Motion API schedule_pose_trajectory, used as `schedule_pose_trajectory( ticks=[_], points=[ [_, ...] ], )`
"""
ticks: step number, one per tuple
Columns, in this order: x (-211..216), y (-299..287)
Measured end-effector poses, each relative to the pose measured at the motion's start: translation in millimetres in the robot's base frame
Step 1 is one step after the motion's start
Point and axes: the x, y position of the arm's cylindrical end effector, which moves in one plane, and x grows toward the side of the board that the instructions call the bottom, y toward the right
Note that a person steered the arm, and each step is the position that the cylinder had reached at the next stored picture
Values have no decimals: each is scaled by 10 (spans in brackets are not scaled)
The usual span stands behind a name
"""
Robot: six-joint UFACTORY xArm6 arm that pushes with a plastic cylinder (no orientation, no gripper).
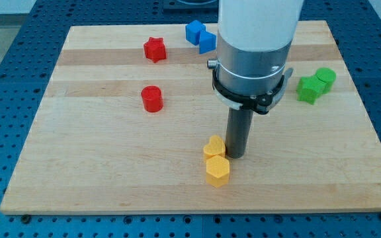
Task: Move the red circle towards the bottom left
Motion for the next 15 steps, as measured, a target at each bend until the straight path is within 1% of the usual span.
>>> schedule_pose_trajectory(
  ticks=[1,3,4,7,9,11,13,15],
  points=[
    [-153,0],
    [-823,0],
    [-1029,0],
    [-1029,-166],
    [-1172,-495],
    [-1177,-755],
    [-1177,-850],
    [-1177,-1174]
  ],
)
